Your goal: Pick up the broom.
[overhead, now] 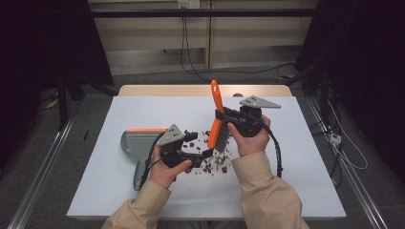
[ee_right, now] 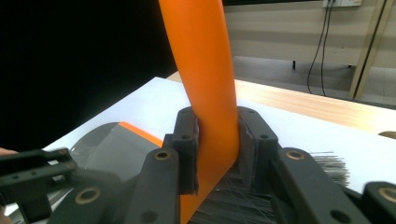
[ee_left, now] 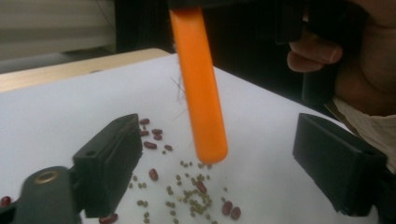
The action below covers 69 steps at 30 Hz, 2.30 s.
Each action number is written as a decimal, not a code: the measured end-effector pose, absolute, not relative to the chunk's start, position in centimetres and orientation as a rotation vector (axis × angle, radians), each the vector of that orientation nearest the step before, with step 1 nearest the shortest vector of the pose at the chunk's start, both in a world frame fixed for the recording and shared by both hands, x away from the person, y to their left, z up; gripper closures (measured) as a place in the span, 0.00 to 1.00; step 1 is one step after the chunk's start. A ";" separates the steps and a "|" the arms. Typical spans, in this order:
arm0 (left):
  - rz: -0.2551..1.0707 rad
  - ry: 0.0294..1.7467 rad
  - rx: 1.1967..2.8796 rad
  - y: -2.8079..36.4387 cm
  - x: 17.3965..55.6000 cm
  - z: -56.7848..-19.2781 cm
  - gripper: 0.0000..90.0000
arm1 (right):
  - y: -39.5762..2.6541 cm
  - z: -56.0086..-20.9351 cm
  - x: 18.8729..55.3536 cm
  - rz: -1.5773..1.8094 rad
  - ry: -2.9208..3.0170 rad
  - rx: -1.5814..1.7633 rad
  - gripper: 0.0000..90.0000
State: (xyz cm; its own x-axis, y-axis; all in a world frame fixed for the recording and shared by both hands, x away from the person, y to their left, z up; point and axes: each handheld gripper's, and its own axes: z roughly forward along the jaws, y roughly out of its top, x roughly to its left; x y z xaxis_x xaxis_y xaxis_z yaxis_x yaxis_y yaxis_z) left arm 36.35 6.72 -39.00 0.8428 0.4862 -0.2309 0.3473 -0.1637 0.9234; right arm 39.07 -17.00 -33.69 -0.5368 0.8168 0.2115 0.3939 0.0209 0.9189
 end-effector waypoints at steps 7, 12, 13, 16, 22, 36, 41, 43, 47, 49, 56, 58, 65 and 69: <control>0.152 0.708 1.794 6.7 37.0 -40.0 0.36 | -15.5 -34.0 39.1 1.521 1.958 1.210 0.79; 0.153 0.742 1.805 6.7 37.2 -40.4 0.53 | -14.6 -34.0 39.0 1.522 1.975 1.185 0.79; 0.167 0.749 1.811 6.7 37.2 -40.4 0.57 | -14.4 -33.9 39.0 1.521 1.982 1.181 0.79; 0.165 0.758 1.805 6.8 37.1 -40.4 0.66 | -13.9 -33.8 38.8 1.523 1.982 1.164 0.79; 0.220 0.789 1.796 7.2 36.9 -40.4 0.79 | -13.5 -33.7 38.7 1.539 1.978 1.151 0.78; 0.276 0.865 1.737 8.5 37.2 -40.3 0.79 | -12.3 -33.8 38.7 1.519 1.925 1.190 0.32; 0.275 0.875 1.735 8.6 37.3 -40.4 0.79 | -11.9 -34.4 38.8 1.462 1.936 1.213 0.22; 0.275 0.873 1.735 8.6 37.3 -40.4 0.79 | -11.8 -34.6 38.9 1.443 1.946 1.240 0.21; 0.279 0.874 1.731 8.5 37.3 -40.5 0.79 | -11.6 -34.8 38.7 1.411 1.947 1.246 0.18; 0.281 0.874 1.733 8.4 37.3 -40.6 0.79 | -11.3 -34.9 38.8 1.386 1.951 1.271 0.16; 0.298 0.878 1.732 8.5 37.3 -40.7 0.79 | -10.7 -35.3 38.8 1.306 1.940 1.312 0.16; 0.302 0.881 1.727 8.4 37.3 -40.6 0.79 | -10.5 -35.4 38.9 1.311 1.937 1.328 0.16; 0.326 0.863 1.726 8.2 36.9 -40.4 0.79 | -9.9 -35.8 39.2 1.374 1.933 1.407 0.24; 0.338 0.865 1.723 8.3 36.9 -40.4 0.79 | -9.6 -35.8 39.2 1.373 1.921 1.428 0.36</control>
State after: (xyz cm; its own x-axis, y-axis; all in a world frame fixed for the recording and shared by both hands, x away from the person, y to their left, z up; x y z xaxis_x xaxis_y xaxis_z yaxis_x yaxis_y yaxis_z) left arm 36.92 8.30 -40.44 0.6899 0.6957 -0.2000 0.3758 -0.1080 0.9204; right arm 39.19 -9.58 -35.83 -0.4115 0.8801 0.2368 0.5091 0.0065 0.8607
